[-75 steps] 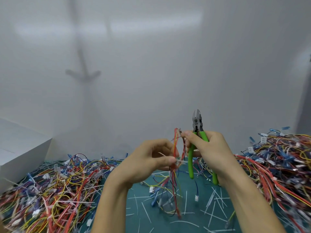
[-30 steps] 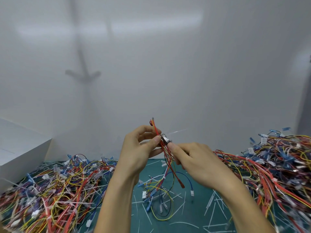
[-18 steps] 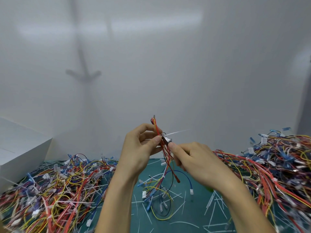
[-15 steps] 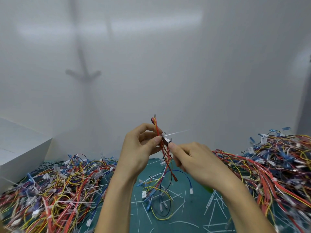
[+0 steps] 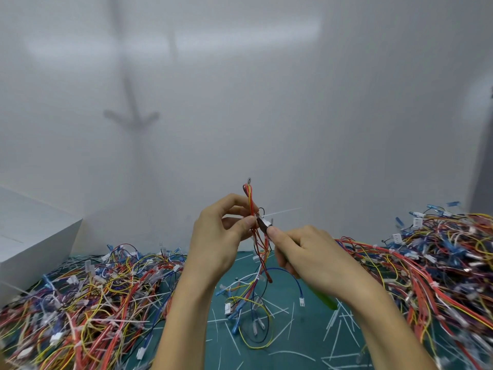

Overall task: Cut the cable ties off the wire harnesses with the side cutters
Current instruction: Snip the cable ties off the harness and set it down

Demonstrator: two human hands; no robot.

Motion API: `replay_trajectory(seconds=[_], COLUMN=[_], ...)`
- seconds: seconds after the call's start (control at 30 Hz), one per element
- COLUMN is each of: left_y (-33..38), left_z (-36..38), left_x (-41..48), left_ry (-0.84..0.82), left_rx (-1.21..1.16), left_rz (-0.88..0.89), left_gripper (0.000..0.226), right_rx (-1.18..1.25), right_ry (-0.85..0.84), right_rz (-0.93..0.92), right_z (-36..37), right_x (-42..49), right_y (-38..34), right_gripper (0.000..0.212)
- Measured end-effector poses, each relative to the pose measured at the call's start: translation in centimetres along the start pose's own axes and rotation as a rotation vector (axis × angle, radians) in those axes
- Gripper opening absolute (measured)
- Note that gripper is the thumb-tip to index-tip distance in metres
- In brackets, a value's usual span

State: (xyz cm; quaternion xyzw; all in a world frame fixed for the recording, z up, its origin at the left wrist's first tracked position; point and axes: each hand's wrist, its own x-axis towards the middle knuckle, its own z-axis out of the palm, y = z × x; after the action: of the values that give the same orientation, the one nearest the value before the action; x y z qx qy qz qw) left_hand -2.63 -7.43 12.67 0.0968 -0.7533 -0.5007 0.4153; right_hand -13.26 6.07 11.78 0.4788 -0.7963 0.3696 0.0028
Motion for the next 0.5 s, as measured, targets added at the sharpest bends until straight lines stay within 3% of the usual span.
replay_trajectory(seconds=[0.33, 0.5], left_y=[-0.03, -0.2], left_z=[-0.1, -0.06], left_x=[0.16, 0.09], left_ry=[-0.005, 0.011], left_rx=[0.025, -0.096], left_rz=[0.03, -0.006], left_gripper=[0.019, 0.018], right_rx=[0.024, 0.076], right_ry=[-0.01, -0.015], right_rz=[0.0, 0.021], right_z=[-0.18, -0.16], right_x=[-0.02, -0.11], right_y=[0.0, -0.33], right_gripper=[0.064, 0.065])
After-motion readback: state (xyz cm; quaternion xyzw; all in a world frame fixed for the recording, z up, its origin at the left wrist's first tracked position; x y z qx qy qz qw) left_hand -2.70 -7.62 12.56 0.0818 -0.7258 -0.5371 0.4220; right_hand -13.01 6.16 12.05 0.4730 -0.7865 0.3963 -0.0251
